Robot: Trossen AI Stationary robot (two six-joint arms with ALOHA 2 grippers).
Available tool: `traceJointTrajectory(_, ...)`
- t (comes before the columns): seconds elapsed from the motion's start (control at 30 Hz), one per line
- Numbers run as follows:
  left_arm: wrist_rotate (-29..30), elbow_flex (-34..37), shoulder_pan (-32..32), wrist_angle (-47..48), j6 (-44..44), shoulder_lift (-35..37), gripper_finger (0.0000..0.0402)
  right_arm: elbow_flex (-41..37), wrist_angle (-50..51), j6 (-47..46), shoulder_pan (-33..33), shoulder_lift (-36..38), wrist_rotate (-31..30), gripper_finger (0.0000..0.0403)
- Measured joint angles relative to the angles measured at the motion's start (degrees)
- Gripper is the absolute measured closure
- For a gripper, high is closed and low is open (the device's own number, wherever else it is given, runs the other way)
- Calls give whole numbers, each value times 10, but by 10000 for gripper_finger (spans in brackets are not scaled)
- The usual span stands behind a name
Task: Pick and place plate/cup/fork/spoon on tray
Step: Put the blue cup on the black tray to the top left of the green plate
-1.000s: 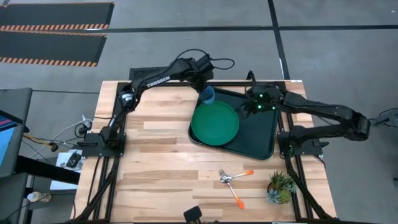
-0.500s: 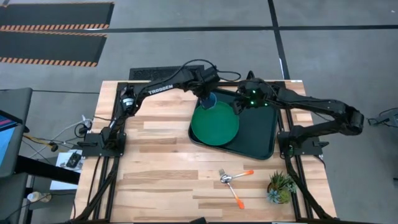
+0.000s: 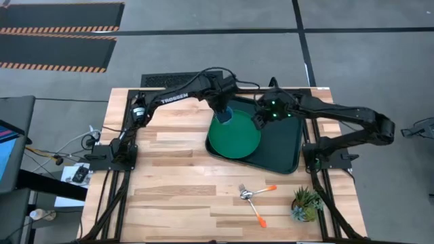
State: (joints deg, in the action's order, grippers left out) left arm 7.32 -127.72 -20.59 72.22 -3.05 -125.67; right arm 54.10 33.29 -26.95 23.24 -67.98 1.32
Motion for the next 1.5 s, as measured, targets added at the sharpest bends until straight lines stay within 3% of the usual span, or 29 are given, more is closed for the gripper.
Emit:
traceJointTrajectory(0.23,-5,0,-65,76,-3,7,401,0,54,-16,2,43,-11,178)
traceJointTrajectory(0.43,-96,0,-78,85,-22,32,401,0,70,-19,-14,39,-15,178)
traceJointTrajectory(0.57,-95,0,-30,117,-13,82,401,0,118,-20,-37,58,-14,178)
traceJointTrajectory(0.8,-35,-1,99,123,-67,128,401,0,177,-61,-99,92,-16,178)
traceJointTrajectory(1.07,30,-1,212,97,-206,97,401,0,173,-76,-196,85,-17,178)
traceJointTrajectory(1.27,36,4,262,96,-267,59,401,0,169,-132,-273,79,-18,178)
traceJointTrajectory(1.5,41,4,293,67,-277,4,401,-1,183,-243,-391,75,-109,178)
